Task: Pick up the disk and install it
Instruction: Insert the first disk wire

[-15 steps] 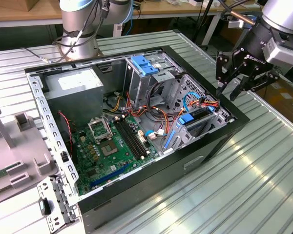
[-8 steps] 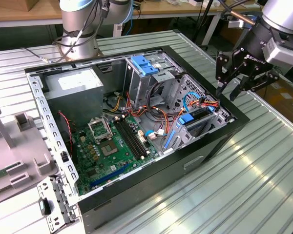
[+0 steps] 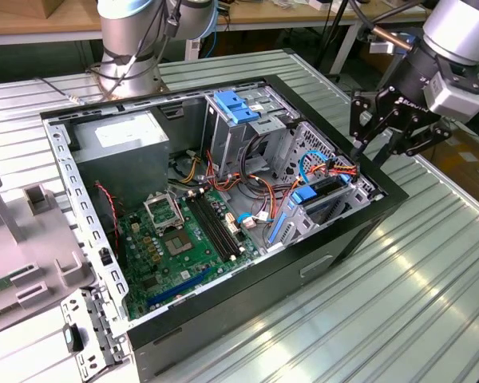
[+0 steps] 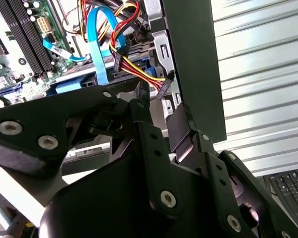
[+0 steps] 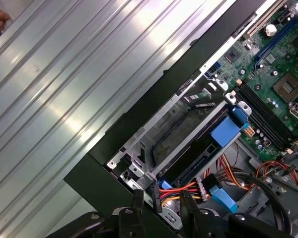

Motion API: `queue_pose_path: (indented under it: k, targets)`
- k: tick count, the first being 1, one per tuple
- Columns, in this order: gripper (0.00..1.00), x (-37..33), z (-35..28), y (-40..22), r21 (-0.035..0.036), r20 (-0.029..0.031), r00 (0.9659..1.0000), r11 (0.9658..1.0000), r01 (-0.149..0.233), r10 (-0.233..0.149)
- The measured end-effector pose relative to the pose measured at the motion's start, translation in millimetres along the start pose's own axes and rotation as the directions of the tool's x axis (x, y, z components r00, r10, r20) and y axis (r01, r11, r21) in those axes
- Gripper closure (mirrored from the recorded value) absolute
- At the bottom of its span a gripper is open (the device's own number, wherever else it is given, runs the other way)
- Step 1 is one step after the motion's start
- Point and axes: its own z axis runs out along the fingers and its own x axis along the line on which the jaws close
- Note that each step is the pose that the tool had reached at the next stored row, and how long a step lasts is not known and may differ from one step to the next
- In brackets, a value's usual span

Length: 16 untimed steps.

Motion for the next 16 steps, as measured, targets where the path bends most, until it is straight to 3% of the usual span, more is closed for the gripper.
queue_pose_path:
  k: [12, 16]
  targets:
    - [0.58, 4.3, 17.5, -3.4, -0.0011, 0.0013, 1.0000, 1.0000, 0.008, -0.008]
    - [0.58, 4.8, 20.7, -3.7, -0.0011, 0.0013, 1.0000, 1.0000, 0.008, -0.008]
